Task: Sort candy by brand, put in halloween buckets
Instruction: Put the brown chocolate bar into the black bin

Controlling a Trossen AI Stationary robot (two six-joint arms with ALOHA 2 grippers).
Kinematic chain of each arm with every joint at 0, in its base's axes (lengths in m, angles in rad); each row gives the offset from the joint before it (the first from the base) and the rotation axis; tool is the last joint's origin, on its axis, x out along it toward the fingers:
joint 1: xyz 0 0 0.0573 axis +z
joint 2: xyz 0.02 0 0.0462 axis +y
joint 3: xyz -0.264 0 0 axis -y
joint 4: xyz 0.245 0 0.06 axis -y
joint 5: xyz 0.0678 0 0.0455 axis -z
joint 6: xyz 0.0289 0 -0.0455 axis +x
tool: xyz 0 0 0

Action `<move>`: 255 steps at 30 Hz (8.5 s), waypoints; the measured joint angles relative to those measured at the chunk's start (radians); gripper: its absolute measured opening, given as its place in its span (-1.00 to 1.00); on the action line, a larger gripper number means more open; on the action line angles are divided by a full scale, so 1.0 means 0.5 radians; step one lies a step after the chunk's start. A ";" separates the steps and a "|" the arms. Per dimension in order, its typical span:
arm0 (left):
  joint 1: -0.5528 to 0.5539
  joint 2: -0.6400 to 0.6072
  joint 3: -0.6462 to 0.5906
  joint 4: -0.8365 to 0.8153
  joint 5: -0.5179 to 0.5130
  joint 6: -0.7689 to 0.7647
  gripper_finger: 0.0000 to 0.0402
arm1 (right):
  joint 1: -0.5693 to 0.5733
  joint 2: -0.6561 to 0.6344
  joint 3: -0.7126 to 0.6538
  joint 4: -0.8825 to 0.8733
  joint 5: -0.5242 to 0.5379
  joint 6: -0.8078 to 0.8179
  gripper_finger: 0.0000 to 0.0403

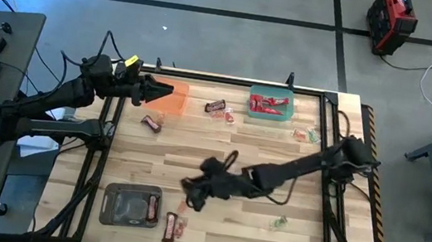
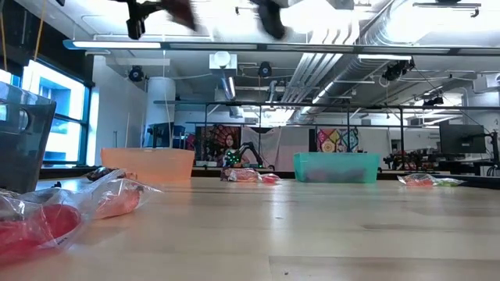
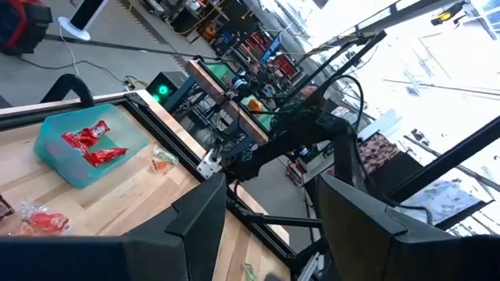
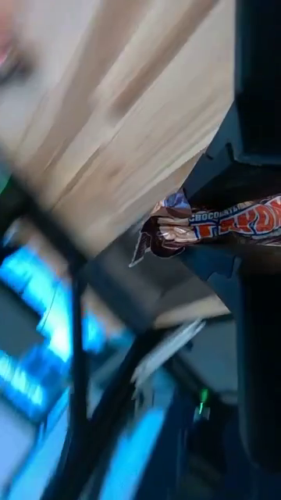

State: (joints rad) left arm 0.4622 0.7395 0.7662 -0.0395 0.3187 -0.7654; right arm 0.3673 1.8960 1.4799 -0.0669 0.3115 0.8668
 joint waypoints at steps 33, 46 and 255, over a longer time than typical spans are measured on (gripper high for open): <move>-0.001 0.003 0.000 -0.101 -0.027 -0.002 -0.06 | -0.173 1.224 1.600 -0.299 -0.778 -0.656 -0.08; -0.002 0.003 0.000 -0.120 -0.009 0.072 -0.06 | -0.245 1.011 1.724 -1.042 -0.955 -0.858 0.21; 0.201 2.786 1.900 -1.813 -0.350 1.777 -0.98 | -0.708 -1.358 -1.064 -0.475 -0.140 -0.321 0.20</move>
State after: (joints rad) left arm 0.5626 2.1324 1.7161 -0.9457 0.1435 0.1229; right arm 0.0135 1.2171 0.9482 -0.3046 0.2412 0.7063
